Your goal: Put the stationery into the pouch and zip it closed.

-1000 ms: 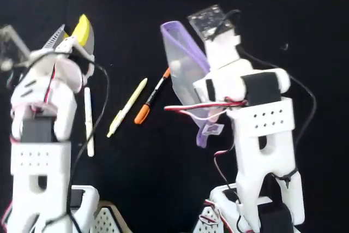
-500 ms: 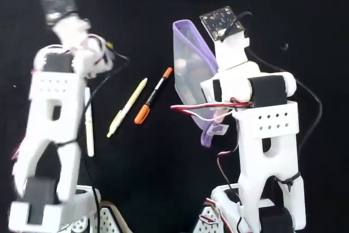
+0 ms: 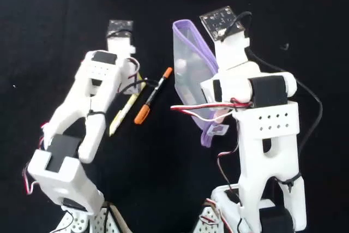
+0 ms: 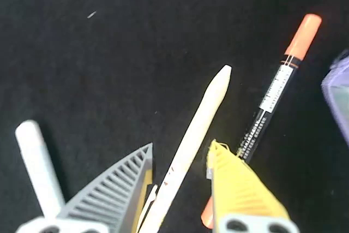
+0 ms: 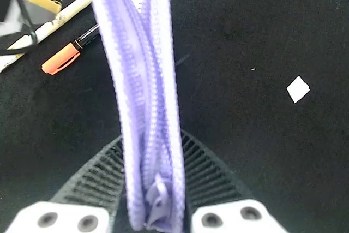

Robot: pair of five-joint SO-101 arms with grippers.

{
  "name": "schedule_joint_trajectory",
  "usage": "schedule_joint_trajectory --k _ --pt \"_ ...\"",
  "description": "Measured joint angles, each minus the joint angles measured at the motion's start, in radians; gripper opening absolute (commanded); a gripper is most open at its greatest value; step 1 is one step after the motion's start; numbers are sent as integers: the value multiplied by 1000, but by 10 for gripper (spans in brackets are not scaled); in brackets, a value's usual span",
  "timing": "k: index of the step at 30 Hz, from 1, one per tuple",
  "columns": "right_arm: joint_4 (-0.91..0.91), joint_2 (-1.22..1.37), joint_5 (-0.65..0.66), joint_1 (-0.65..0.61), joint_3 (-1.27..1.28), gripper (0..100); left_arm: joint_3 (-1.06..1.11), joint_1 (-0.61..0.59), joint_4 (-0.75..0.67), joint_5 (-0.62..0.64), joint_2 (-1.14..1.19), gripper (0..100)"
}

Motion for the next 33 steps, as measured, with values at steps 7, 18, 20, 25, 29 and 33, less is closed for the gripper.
schedule_joint_trajectory --k 7,18,20,25,29,33 --pt "-28 0 0 3 21 11 -9 2 -32 -20 112 166" --pt "-31 0 0 3 21 11 -28 14 -100 -157 193 61" --pt "-31 0 0 3 21 11 -31 23 -100 -161 195 59" --pt "-31 0 0 3 21 11 -31 54 -100 -222 198 55" --pt "-31 0 0 5 21 11 -31 57 -100 -261 198 37" --pt "-31 0 0 5 21 11 -31 58 -100 -267 198 29"
